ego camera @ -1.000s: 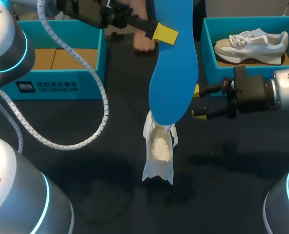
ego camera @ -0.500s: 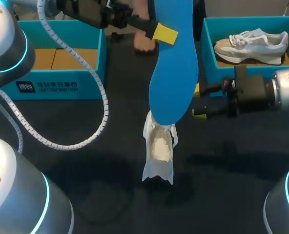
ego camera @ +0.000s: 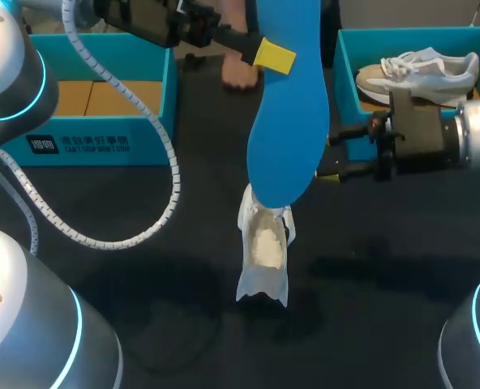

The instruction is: Take the shoe out of the shoebox, open the shoe tongue, remove and reinsert the insole, then place the shoe into the shoebox

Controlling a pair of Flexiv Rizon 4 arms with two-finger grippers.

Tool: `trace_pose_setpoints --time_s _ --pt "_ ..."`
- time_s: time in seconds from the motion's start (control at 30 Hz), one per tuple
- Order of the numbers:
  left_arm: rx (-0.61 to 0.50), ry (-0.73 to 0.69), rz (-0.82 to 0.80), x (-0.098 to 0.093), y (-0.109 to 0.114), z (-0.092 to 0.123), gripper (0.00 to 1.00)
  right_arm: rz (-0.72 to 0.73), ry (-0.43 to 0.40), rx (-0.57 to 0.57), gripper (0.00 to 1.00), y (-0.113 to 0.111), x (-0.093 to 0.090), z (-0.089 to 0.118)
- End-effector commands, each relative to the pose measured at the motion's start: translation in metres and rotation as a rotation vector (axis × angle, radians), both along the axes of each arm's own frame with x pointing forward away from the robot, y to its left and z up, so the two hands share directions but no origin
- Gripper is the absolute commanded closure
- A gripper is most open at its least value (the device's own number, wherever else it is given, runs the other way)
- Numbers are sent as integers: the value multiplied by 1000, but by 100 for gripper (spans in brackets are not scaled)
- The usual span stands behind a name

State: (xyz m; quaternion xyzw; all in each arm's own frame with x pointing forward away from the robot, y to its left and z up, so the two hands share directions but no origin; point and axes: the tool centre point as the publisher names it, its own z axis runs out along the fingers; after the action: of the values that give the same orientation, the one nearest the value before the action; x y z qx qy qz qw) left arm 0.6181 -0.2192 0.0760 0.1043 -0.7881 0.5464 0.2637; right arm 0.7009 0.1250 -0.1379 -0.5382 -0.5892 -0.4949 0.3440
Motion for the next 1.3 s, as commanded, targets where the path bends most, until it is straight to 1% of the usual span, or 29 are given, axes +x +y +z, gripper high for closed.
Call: trace_pose_setpoints --time_s 0.03,0.93,0.97,1.13,1.2,1.3 --pt "1 0 0 0 0 -1 100 6 4 -6 0 1 3 1" --pt "1 0 0 0 0 -1 100 6 4 -6 0 1 3 1" --pt "10 -5 -7 1 2 -1 100 6 4 -6 0 1 3 1" --pt "27 -109 -11 6 16 -8 100 6 4 -6 0 1 3 1" --pt "42 -196 -14 9 21 -13 100 6 4 -6 0 1 3 1" --pt "55 -281 -19 12 30 -20 100 6 4 -6 0 1 3 1"
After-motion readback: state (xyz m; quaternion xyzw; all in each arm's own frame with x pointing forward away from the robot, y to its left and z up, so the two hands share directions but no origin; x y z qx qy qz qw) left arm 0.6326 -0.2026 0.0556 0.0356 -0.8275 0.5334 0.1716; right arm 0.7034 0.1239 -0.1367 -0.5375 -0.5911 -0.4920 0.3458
